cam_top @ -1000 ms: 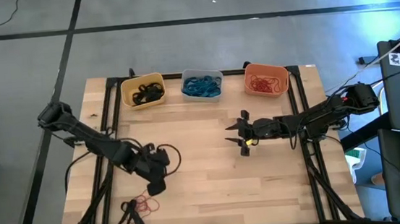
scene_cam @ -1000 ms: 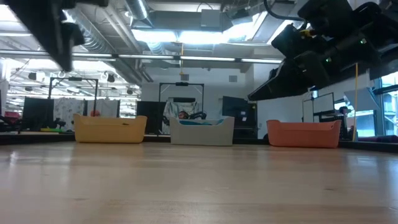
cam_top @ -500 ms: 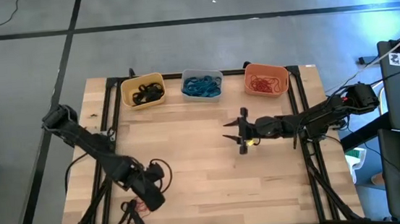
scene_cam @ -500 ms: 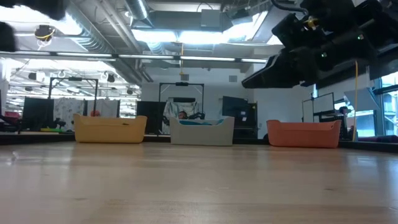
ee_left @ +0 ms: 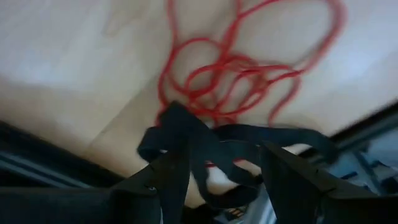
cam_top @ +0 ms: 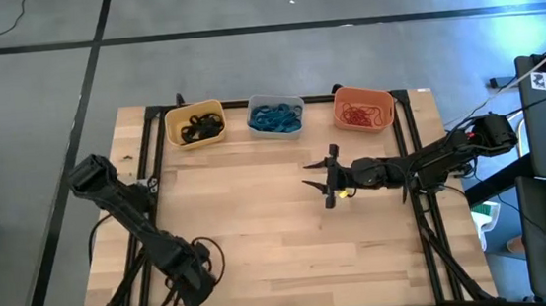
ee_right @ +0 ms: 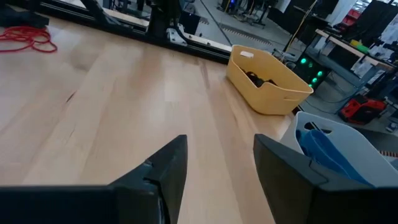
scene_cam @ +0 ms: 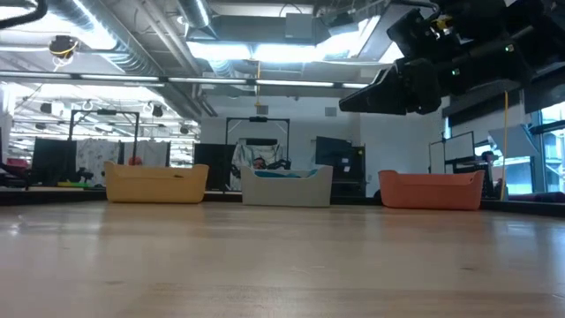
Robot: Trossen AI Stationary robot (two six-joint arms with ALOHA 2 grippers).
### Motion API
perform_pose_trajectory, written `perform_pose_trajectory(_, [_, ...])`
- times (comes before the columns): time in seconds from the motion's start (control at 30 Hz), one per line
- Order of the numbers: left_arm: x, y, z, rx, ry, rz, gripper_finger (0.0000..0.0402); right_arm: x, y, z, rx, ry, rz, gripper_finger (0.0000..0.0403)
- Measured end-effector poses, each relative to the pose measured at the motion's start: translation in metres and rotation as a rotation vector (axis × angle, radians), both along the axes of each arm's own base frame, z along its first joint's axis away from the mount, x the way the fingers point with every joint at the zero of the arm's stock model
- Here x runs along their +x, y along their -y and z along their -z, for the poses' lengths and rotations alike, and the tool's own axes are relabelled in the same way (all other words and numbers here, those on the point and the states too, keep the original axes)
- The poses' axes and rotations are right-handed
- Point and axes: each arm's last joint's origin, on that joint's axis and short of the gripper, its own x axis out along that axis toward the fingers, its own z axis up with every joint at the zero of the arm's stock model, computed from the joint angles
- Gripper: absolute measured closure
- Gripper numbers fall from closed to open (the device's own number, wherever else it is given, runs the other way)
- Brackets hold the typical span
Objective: Sort rubber bands into baskets
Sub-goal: Put the black rubber band into the yellow bin
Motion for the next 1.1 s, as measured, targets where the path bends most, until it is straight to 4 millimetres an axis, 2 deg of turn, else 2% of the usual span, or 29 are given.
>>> perform_pose_trajectory(0.3, [0.002, 0.002, 0.022, 0.026, -0.115, 0.029, 0.0215, 0.000, 0.000, 0.001, -0.001, -0.009, 0.000, 0.0220])
perform_pose_trajectory(0.57, [0.001, -0.005, 0.024, 0.061, -0.158, 0.057, 0.0226, 0.000, 0.000, 0.002, 0.001, -0.021, 0.001, 0.0220])
perform_pose_trajectory(0.77, [0.000, -0.005, 0.022, 0.055, -0.156, 0.080, 0.0276, -0.001, 0.000, 0.002, 0.002, -0.022, 0.001, 0.0220])
perform_pose_trajectory(1.1, [0.002, -0.004, 0.022, 0.007, -0.100, 0.209, 0.0393, -0.001, 0.000, 0.002, 0.006, -0.024, 0.002, 0.0220])
